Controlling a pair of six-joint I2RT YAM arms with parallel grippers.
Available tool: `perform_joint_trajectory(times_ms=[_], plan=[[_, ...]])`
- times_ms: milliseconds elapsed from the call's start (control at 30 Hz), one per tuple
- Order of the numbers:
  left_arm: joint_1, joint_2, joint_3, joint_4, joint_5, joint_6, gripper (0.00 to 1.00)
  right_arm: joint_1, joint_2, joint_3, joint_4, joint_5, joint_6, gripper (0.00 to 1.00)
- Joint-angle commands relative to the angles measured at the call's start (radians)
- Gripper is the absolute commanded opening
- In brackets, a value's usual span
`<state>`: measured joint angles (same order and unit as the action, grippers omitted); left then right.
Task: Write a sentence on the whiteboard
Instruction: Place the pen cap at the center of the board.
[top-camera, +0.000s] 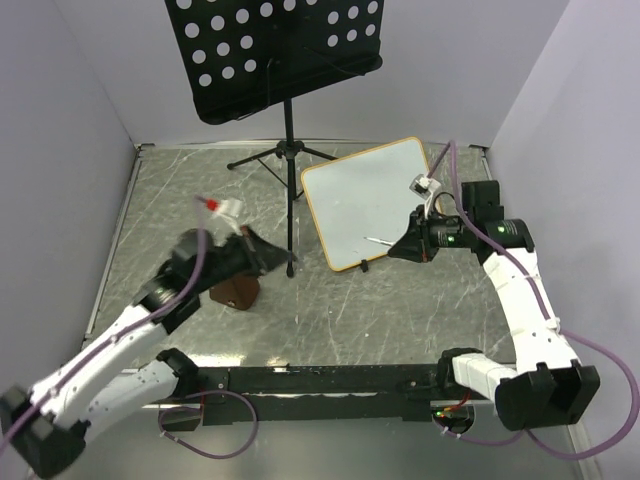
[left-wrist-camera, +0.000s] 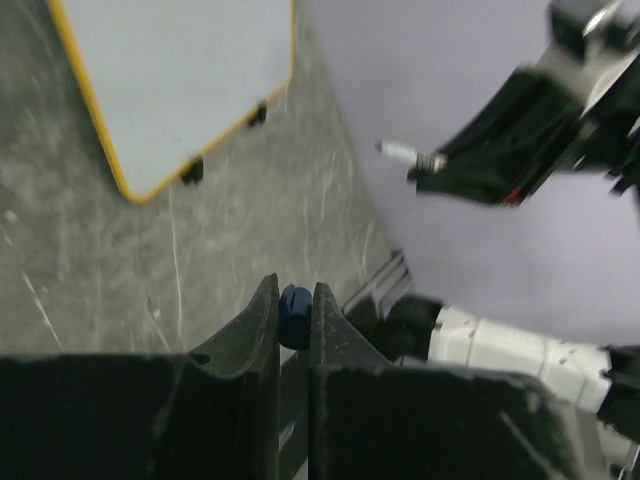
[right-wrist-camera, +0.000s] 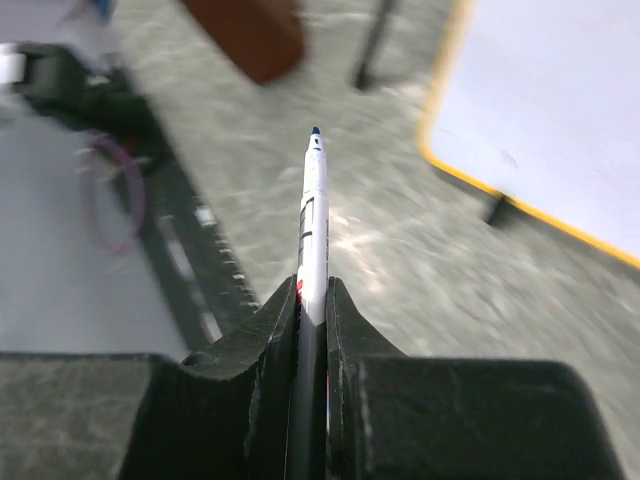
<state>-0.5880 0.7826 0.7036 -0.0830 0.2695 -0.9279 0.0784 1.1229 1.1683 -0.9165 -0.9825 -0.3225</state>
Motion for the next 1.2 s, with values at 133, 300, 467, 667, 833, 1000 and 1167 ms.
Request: perform_joint_trajectory(times_ms=[133, 300, 467, 667, 833, 1000, 1167], plan=[[-0.28, 0.38, 0.027, -0.04, -0.266, 0.101, 0.01, -0.072, -0.084, -0.142, 0.151, 0.16, 0.016, 0.0], [-0.302, 0.516, -0.058, 0.156, -0.329, 0.087, 0.01, -0.104, -0.113, -0.174, 0.162, 0.162, 0.014, 0.0], [-0.303, 0.635, -0.067, 0.204, -0.329, 0.123, 0.02, -0.111, -0.126, -0.193, 0.165, 0.15, 0.016, 0.0], [-0.32, 0.649, -0.056, 0.033, -0.463, 0.071, 0.32, -0.115, -0.143, -0.21, 0.174, 0.143, 0.022, 0.0], [-0.326, 0.632, -0.021, -0.128, -0.506, 0.04, 0.46, -0.123, -0.144, -0.214, 0.179, 0.133, 0.025, 0.0], [-0.337, 0.529, 0.051, -0.164, -0.471, 0.064, 0.69, -0.129, -0.147, -0.219, 0.18, 0.12, 0.014, 0.0], [-0.319, 0.446, 0.111, -0.042, -0.418, 0.118, 0.86, -0.138, -0.173, -0.237, 0.197, 0.093, 0.007, 0.0]])
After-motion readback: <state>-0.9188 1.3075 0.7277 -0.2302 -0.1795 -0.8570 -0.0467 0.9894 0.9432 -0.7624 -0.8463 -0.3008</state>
